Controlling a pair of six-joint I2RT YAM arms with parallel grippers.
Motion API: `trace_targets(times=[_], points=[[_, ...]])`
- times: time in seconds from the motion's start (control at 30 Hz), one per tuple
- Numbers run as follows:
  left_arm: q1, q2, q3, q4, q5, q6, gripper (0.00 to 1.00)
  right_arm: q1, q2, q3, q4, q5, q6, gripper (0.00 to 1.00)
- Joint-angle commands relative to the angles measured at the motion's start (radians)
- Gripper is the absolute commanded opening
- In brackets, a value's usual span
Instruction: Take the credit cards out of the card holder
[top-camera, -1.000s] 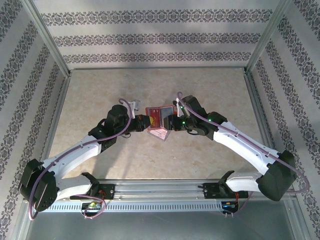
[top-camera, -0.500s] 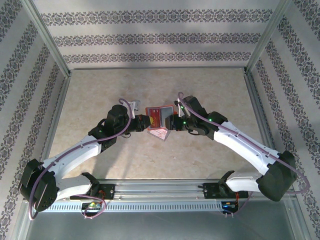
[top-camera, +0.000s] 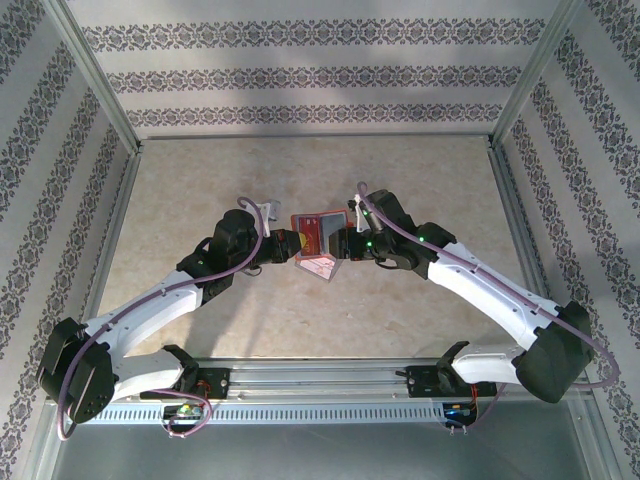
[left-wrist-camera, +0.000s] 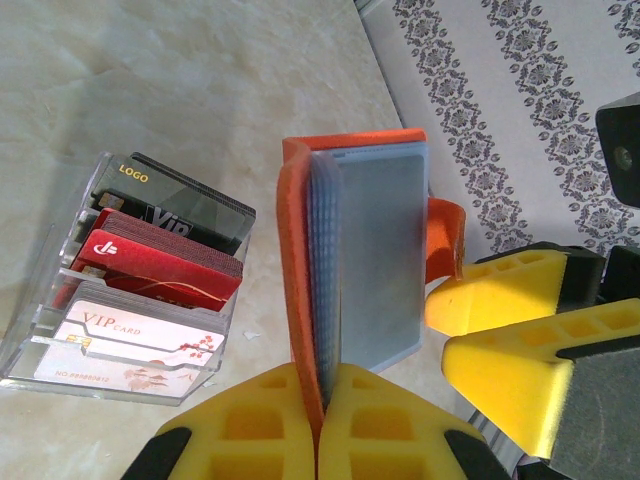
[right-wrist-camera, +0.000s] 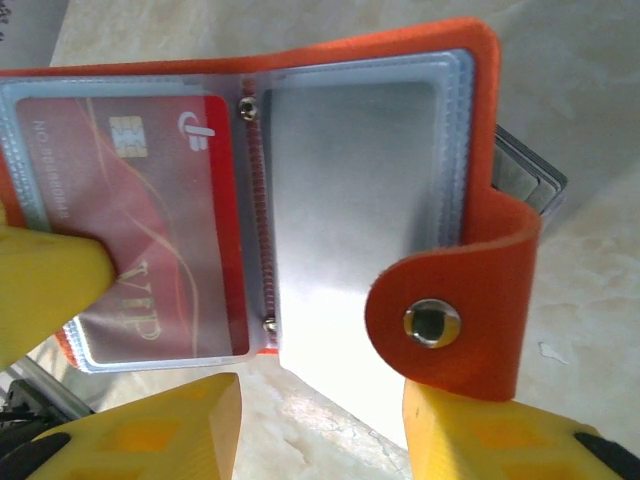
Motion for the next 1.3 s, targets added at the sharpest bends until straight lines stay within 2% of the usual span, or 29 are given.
trace_targets(times=[0.0,0.33,0.57,0.83,1.07,1.27], points=[[-0.003,-0.015,0.009,0.043,0.000,-0.003,0.00,-0.009,-0.004,-0.003,0.030,-0.030,0.019,0.47],[-0.003,-0.016,0.011,0.040,-0.002,0.000,0.00,-0.013,-0.019,0.013,-0.055,0.075,-0.017,0.47],[-0.003,-0.014,0.016,0.039,0.001,0.001,0.00,-0.016,-0.012,0.003,-0.046,0.068,-0.016,0.47],[-0.003,-0.015,0.015,0.046,0.005,-0.002,0.00,-0.019,-0.006,-0.017,0.028,-0.014,0.007,0.47],[-0.003,-0.018,0.008,0.055,0.011,-0.006,0.00,-0.022,0.007,-0.027,0.030,-0.005,0.011,0.47],[-0.003,-0.016,0.004,0.063,0.013,-0.009,0.00,-0.024,-0.003,-0.051,0.117,-0.096,0.038,0.47]])
